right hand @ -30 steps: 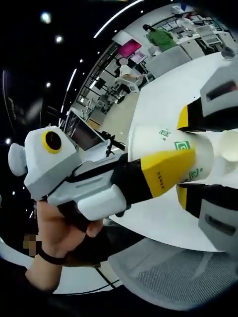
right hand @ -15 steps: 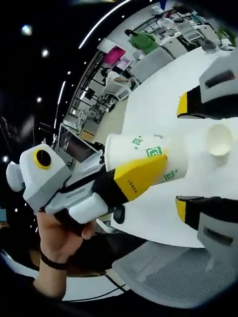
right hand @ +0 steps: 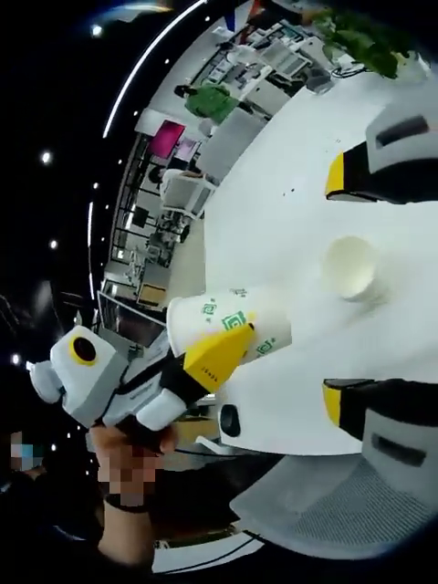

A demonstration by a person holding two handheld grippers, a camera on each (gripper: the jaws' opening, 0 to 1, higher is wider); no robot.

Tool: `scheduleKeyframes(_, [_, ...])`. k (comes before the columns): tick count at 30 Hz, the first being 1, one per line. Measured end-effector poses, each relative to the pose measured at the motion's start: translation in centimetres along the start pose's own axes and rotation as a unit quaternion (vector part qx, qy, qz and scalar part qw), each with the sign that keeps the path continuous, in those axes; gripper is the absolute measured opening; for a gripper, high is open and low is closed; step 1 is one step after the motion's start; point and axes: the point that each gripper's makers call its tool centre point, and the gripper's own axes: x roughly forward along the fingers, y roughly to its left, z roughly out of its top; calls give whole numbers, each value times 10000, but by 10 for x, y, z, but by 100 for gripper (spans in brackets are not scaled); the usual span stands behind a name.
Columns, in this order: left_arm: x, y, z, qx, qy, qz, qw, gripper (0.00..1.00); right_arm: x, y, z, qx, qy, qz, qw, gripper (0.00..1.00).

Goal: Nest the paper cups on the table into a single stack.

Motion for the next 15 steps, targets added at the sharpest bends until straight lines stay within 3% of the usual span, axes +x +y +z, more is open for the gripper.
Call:
scheduleKeyframes(11, [22,10,-4,646,544,112,9964,0,-14,-4,-33,419,146,-234,9987,84])
scheduleKeyframes(15, [33,6,-5,867,763,78,9933,0,-17,-3,-51,530,368,-312,9974,86])
